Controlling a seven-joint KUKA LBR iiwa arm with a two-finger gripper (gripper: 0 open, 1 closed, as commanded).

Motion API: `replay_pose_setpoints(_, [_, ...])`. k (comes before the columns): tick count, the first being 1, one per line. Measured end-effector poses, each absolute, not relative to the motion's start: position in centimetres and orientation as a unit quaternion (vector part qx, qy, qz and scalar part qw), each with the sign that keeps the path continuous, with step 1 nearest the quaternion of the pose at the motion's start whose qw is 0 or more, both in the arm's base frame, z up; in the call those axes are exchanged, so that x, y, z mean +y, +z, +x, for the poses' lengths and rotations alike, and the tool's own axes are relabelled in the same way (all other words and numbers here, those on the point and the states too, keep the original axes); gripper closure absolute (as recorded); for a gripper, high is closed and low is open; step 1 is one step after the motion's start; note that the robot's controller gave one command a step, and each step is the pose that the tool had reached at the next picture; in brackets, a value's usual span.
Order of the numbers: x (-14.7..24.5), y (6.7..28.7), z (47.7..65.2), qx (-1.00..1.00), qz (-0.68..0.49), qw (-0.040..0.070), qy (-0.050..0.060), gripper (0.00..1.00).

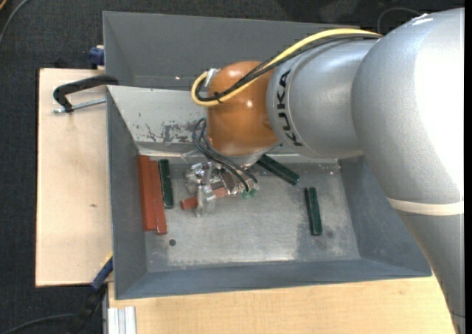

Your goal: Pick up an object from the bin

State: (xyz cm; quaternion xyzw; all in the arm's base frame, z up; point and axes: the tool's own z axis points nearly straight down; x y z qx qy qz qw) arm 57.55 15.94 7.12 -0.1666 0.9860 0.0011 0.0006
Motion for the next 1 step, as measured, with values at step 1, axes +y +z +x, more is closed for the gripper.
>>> replay_pose_setpoints(1, [17.42,22.45,56.78,0.985,-0.173,0.008,0.001,1.00])
